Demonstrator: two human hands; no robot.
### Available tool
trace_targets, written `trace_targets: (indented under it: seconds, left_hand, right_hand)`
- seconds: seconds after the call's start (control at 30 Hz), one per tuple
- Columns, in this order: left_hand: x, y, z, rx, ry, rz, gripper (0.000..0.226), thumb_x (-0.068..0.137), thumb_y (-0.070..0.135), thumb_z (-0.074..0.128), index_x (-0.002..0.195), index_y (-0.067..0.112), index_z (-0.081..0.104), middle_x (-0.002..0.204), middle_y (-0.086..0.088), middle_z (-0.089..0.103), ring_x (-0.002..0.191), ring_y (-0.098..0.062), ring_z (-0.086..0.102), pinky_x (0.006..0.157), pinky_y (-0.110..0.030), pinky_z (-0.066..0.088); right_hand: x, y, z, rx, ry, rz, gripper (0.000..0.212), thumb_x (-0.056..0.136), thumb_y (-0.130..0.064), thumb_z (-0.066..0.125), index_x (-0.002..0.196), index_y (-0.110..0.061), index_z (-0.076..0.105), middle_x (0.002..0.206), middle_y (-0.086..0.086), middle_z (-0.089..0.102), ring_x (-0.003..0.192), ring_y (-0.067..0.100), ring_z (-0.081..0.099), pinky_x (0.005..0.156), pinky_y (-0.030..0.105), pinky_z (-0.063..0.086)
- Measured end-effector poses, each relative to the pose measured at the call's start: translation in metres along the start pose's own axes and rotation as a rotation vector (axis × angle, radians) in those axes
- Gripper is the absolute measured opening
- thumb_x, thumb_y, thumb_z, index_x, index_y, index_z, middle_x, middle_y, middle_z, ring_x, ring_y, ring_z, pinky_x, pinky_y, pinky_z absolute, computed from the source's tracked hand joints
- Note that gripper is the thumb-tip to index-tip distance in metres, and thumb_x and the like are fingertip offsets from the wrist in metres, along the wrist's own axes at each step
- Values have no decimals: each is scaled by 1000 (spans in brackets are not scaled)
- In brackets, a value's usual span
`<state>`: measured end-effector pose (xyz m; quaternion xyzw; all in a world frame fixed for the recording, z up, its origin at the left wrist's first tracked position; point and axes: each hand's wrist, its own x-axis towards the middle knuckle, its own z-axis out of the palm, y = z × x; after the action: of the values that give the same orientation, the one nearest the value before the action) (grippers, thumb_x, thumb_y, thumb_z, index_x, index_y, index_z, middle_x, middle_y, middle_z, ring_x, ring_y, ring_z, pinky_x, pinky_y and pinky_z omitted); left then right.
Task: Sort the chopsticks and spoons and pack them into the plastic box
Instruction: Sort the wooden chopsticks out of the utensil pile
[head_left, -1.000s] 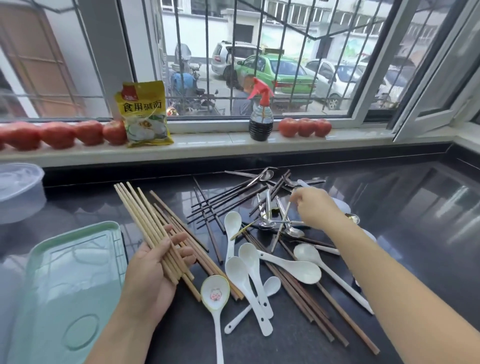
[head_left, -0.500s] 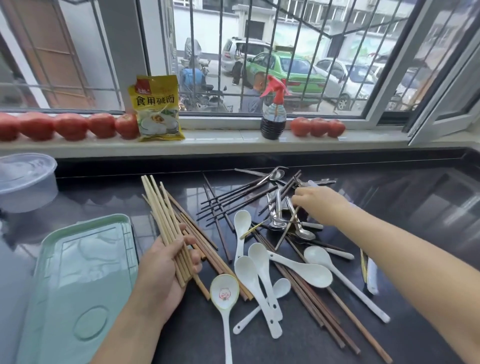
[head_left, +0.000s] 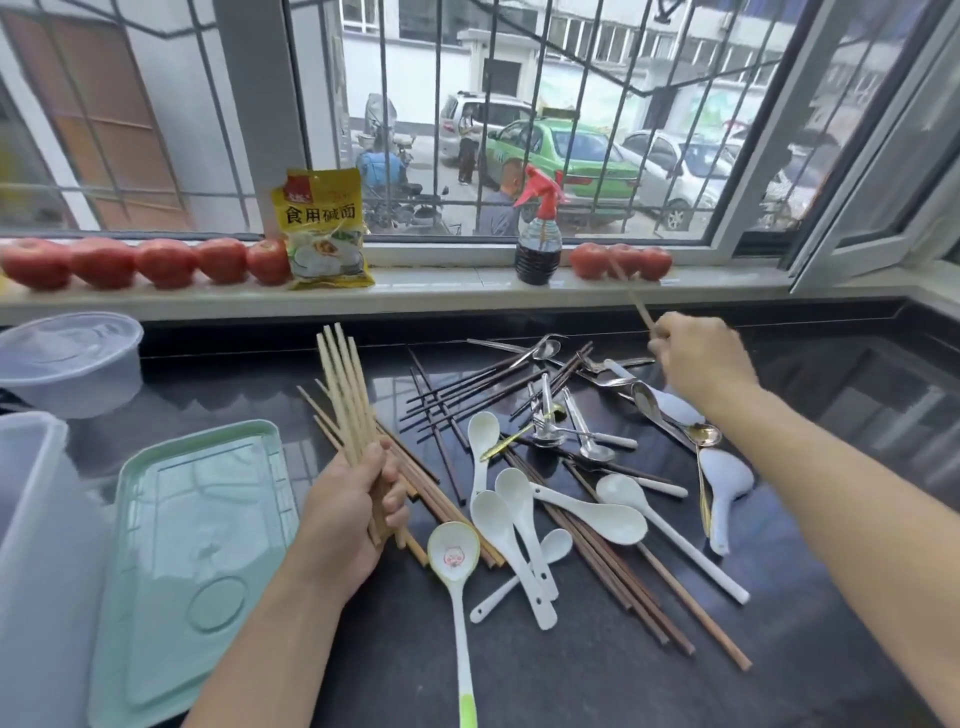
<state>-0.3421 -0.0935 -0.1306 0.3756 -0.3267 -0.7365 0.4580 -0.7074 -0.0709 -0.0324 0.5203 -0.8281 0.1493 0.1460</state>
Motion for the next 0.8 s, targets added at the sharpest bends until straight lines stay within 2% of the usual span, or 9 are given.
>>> trace_targets:
  seconds: [0.07,0.1,0.2,0.3,0.47,0.53,0.6,0.7,0.8]
  left_hand:
    - [-11,6,9,67,-15,33,15,110,18,44,116,7,52,82,-8,63,57,-19,63,44,-26,51]
    - [-18,10,15,85,-19,43,16,109,17,45,117,5,53,90,-12,70,67,-25,72,50,-32,59]
    - [-44,29,33,91,-15,70,15,109,13,46,117,5,55,110,-18,74,93,-36,77,70,-49,65]
    - [-85,57,35,71,-31,139,14,110,13,44,108,8,58,108,-14,76,88,-30,76,78,-54,64]
    - [-149,121,-3,78,115,275,15,110,14,44,112,11,59,110,-11,77,96,-31,75,74,-53,63]
    - [-174,149,-21,52,149,315,18,110,14,44,116,7,59,106,-11,77,86,-31,76,69,-53,61]
    - [-196,173,-45,82,181,359,21,110,13,42,120,1,57,98,-17,72,67,-33,68,55,-47,58]
    - [-217,197,-89,209,310,399,21,111,15,40,113,5,58,89,-19,68,62,-32,68,52,-47,57]
    - [-229,216,-148,321,558,424,16,112,17,37,117,8,50,98,-15,70,67,-25,75,56,-47,63]
  right_hand:
    - [-41,-40,-9,364,-169,-18,11,96,-17,63,94,-16,73,87,8,75,79,28,67,75,38,53]
    - [-66,-66,-15,544,-252,-49,12,97,-14,62,92,-17,72,81,4,74,69,20,66,69,35,53]
    - [-127,-136,-29,889,-424,-134,16,98,-8,60,91,-21,67,69,2,72,50,6,59,52,24,48]
    - [-158,-187,-42,988,-421,-190,15,98,-10,61,88,-20,66,63,-2,71,46,2,59,50,22,45]
    - [-182,-270,-92,1143,-398,-333,13,97,-19,64,85,-18,68,69,1,74,54,10,66,50,23,48]
    - [-191,-308,-109,1226,-497,-419,16,98,-21,65,83,-18,71,70,2,73,55,11,66,50,24,50]
    - [-203,-349,-121,1270,-610,-504,22,98,-21,64,78,-19,72,71,3,72,55,15,65,51,29,52]
    - [-215,-403,-126,1235,-692,-544,27,100,-20,62,75,-17,72,61,1,69,51,16,63,49,30,52]
    - [-214,-442,-112,1003,-759,-554,28,99,-16,60,78,-2,72,61,9,71,54,26,69,54,31,58]
